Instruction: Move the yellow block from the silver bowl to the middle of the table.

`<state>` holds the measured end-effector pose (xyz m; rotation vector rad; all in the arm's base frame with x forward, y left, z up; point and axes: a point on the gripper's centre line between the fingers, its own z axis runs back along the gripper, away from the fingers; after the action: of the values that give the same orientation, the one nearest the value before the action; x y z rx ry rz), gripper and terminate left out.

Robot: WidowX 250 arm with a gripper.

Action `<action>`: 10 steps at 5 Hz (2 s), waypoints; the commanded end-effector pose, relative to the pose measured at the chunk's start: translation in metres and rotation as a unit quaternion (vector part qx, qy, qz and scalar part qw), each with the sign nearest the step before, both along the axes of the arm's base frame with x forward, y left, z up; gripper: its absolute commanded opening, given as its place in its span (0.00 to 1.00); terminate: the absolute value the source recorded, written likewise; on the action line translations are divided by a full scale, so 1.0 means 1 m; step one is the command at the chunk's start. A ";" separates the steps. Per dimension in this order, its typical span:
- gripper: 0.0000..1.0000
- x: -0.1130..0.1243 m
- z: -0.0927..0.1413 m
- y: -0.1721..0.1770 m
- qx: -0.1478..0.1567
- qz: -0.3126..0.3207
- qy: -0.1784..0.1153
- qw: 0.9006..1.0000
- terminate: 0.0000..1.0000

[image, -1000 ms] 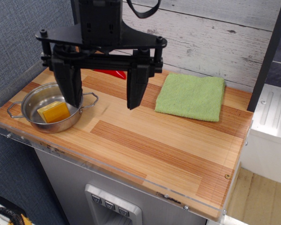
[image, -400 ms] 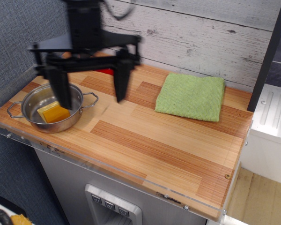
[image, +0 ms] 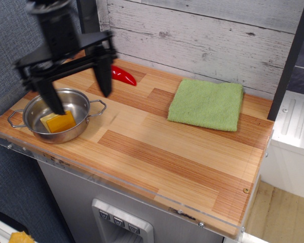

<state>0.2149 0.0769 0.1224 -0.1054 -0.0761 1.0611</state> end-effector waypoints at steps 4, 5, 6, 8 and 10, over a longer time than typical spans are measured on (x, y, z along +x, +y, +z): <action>1.00 0.020 -0.050 0.071 0.019 0.091 -0.030 0.995 0.00; 1.00 0.021 -0.058 0.075 0.018 0.090 -0.022 0.995 0.00; 1.00 0.025 -0.064 0.076 0.015 0.086 -0.021 0.996 0.00; 1.00 0.030 -0.074 0.080 0.012 0.081 -0.013 0.997 0.00; 1.00 0.029 -0.082 0.078 0.014 0.074 0.012 0.997 0.00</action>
<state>0.2412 0.1514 0.0305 -0.0611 -0.0381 1.2159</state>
